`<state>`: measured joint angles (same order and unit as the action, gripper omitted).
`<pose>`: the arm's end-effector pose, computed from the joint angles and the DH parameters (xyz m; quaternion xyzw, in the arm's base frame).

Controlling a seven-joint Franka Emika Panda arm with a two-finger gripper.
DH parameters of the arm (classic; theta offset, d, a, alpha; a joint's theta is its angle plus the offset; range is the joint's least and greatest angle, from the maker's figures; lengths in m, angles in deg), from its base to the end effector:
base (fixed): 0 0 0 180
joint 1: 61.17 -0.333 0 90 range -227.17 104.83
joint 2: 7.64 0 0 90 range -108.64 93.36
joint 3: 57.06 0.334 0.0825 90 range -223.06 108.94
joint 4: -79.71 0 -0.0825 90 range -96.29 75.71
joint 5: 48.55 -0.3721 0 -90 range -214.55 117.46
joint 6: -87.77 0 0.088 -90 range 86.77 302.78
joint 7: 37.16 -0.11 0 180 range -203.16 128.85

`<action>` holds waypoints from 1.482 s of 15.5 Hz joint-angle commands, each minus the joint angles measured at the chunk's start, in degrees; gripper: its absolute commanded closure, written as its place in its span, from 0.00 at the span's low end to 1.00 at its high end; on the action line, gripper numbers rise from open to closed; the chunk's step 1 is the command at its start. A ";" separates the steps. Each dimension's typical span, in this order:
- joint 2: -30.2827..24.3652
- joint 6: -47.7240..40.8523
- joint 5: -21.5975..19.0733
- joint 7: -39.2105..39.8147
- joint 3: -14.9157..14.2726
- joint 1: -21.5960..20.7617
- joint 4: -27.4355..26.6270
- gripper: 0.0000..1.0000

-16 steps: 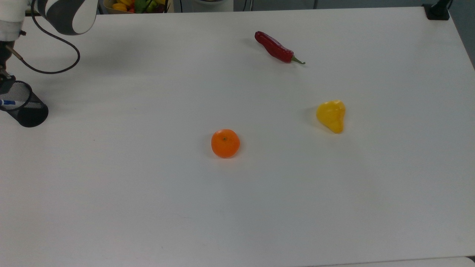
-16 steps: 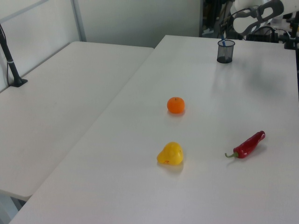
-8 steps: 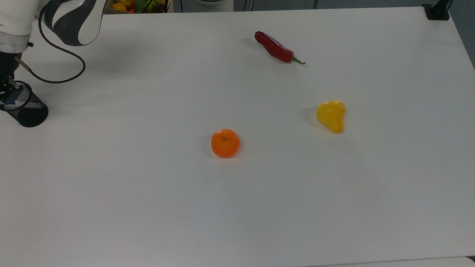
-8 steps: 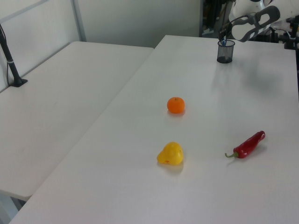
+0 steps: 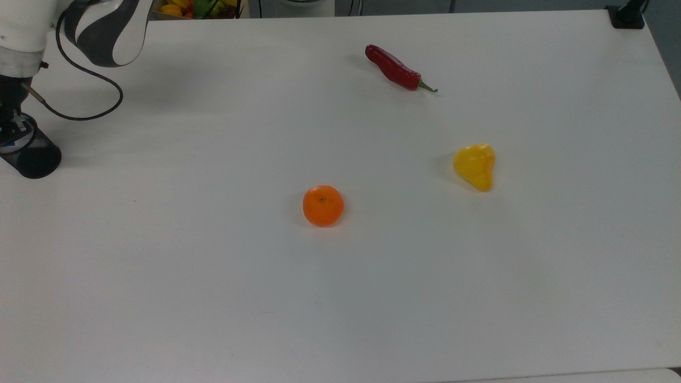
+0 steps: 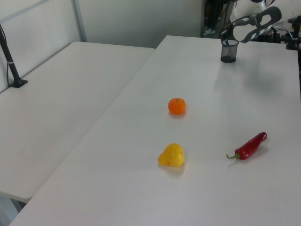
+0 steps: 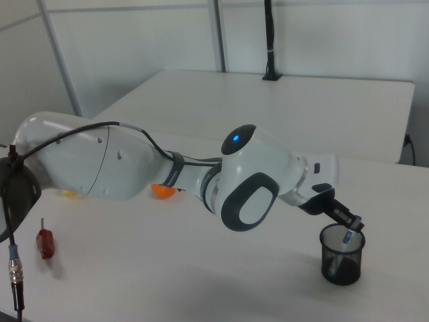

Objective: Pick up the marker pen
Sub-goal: 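Lower the gripper into the cup and close on the white marker, then lift the white marker up out of the pen cup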

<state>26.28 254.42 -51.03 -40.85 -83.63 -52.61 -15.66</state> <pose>0.6314 -0.3657 0.3939 0.8977 -0.2546 0.3086 0.1846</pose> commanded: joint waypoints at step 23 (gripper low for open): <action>-21.08 -19.48 -0.77 -0.26 8.18 -0.74 -1.31 1.00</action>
<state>10.72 243.17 -51.09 -40.97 -78.41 -52.89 -14.99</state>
